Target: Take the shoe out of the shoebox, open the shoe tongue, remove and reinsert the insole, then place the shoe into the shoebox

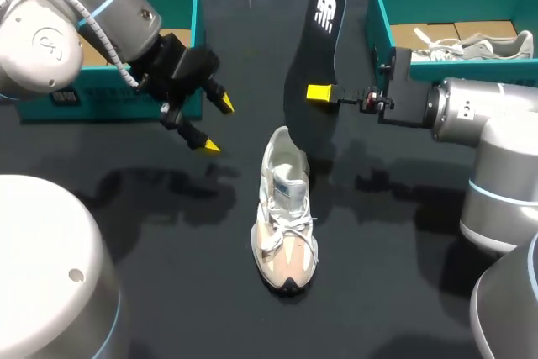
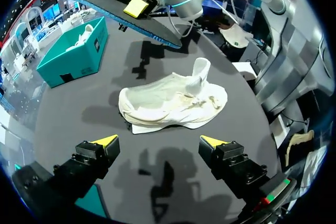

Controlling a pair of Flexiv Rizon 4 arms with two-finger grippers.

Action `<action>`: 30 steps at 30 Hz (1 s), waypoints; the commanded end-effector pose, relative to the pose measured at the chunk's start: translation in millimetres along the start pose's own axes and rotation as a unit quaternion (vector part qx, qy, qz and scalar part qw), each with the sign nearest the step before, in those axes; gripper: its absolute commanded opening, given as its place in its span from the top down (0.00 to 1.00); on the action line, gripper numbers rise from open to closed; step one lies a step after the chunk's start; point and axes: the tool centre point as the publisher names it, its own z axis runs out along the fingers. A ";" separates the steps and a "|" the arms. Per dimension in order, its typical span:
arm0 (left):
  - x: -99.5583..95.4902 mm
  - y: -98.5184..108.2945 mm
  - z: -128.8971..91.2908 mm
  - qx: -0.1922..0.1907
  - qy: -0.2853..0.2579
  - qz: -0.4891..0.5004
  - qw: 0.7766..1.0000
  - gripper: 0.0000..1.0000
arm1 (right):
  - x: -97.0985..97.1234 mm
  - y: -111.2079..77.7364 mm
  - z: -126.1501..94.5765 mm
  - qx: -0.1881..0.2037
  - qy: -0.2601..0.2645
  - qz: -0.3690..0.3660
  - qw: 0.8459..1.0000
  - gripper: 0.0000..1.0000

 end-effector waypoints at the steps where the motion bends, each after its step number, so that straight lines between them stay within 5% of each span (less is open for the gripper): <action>1: -3.1 -1.3 1.9 -0.002 0.004 0.000 1.000 0.00 | -1.8 2.0 2.1 0.004 0.000 0.001 1.000 1.00; 19: -13.4 5.2 52.0 0.019 -0.034 -0.011 0.999 0.00 | -35.0 -9.6 20.5 -0.006 0.015 0.005 1.000 1.00; 30: -17.0 5.6 63.2 0.006 -0.029 -0.008 1.000 0.00 | -35.0 -9.6 20.5 -0.006 0.015 0.005 1.000 1.00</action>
